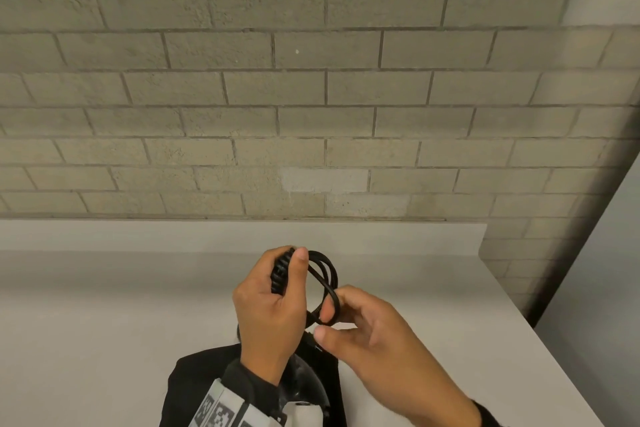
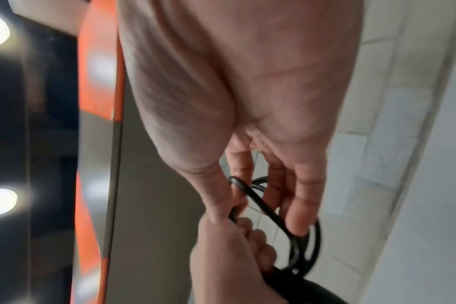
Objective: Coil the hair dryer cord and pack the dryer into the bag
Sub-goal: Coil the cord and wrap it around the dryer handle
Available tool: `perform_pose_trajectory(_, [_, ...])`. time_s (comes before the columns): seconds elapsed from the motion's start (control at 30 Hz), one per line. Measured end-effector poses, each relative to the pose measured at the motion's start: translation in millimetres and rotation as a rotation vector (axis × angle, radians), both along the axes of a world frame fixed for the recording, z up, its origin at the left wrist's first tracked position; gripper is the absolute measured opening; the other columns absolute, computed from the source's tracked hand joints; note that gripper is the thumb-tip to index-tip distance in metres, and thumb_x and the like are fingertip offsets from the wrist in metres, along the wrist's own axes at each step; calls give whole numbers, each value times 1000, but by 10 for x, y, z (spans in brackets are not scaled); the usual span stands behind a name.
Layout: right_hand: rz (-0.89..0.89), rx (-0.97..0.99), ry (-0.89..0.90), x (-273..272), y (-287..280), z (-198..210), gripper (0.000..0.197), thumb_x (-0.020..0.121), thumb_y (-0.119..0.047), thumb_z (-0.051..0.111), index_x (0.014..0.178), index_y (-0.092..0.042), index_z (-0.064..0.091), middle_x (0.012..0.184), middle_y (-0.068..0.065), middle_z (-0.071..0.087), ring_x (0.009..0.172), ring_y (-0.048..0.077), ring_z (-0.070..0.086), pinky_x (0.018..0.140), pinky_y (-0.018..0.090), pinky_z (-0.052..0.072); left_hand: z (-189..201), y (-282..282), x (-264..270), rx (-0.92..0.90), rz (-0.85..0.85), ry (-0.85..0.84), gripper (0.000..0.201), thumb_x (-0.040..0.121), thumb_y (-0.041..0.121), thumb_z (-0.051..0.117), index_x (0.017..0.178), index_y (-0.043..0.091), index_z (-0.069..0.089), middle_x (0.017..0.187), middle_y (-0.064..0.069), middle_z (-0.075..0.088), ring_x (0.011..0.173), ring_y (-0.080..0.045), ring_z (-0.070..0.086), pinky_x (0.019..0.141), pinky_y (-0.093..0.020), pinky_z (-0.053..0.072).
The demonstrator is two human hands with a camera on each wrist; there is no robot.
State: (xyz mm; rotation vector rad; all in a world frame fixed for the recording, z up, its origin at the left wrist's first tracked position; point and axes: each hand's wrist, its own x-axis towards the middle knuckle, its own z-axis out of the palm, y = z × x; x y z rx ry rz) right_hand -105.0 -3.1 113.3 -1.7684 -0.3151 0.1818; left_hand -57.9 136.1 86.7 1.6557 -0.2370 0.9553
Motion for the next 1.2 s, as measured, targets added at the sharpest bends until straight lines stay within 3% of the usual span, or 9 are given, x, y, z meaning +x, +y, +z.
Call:
perform_pose_trajectory(0.1, [-48, 88, -37, -33, 33, -156, 8, 90, -11, 62, 89, -18, 61, 97, 1, 67, 99, 12, 65, 91, 26, 54, -4, -5, -30, 13, -20, 2, 30, 90, 46, 54, 111, 30, 69, 79, 10, 66, 62, -8, 59, 57, -9, 44])
perform_pose_trajectory(0.2, [-44, 342, 35, -49, 65, -269, 7, 87, -13, 68, 93, -10, 65, 90, 9, 72, 93, 20, 69, 91, 36, 55, 15, -13, -47, 49, -50, -30, 14, 93, 40, 54, 95, 34, 66, 81, 5, 65, 65, -13, 60, 57, -18, 47])
perform_pose_trajectory(0.43, [143, 809, 287, -81, -98, -389, 49, 59, -27, 91, 94, 0, 70, 55, 5, 44, 53, 16, 42, 56, 25, 40, -14, 14, -26, 60, -82, -19, 17, 94, 40, 53, 93, 28, 65, 78, 4, 64, 64, -13, 59, 57, -21, 48])
perform_pose_trajectory(0.63, [-39, 167, -142, -151, -179, -548, 20, 65, -27, 80, 71, -28, 60, 108, -6, 67, 110, 6, 60, 95, 26, 42, -54, 40, 51, -35, -97, 33, 34, 92, 62, 49, 94, 31, 65, 64, 15, 55, 54, -4, 49, 54, -14, 39])
perform_pose_trajectory(0.73, [-147, 271, -201, -170, -89, -715, 22, 67, -27, 78, 63, -25, 56, 118, -2, 68, 125, 11, 54, 110, 34, 39, -55, 38, 64, -49, -121, 42, 39, 90, 64, 49, 94, 29, 65, 64, 16, 55, 53, -5, 48, 54, -13, 38])
perform_pose_trajectory(0.87, [-228, 862, -45, -172, -77, -759, 43, 47, -33, 96, 66, -9, 66, 69, 21, 67, 85, 40, 71, 79, 37, 59, -49, 59, 79, -59, -123, 49, 37, 89, 64, 50, 93, 31, 66, 62, 16, 55, 52, -4, 47, 52, -13, 38])
perform_pose_trajectory(0.97, [-256, 1009, 160, -203, -194, -676, 66, 28, -33, 100, 85, -8, 76, 54, 14, 52, 37, 26, 55, 43, 32, 52, -47, 113, 106, -72, -119, 50, 39, 88, 66, 51, 94, 30, 66, 61, 17, 54, 51, -4, 46, 52, -12, 37])
perform_pose_trajectory(1.07, [-165, 905, 283, -247, -307, -653, 64, 48, -34, 95, 99, -4, 73, 51, 6, 39, 25, 8, 27, 34, 15, 31, -65, 176, 138, -102, -119, 56, 42, 87, 67, 52, 95, 28, 66, 62, 18, 54, 52, -4, 47, 53, -12, 38])
perform_pose_trajectory(1.2, [-224, 369, 156, -225, -455, -796, 1, 79, -9, 76, 79, -10, 75, 46, 8, 44, 36, 12, 33, 40, 16, 29, -93, 233, 162, -132, -119, 67, 44, 87, 67, 53, 96, 26, 66, 62, 18, 52, 53, -5, 46, 54, -16, 37])
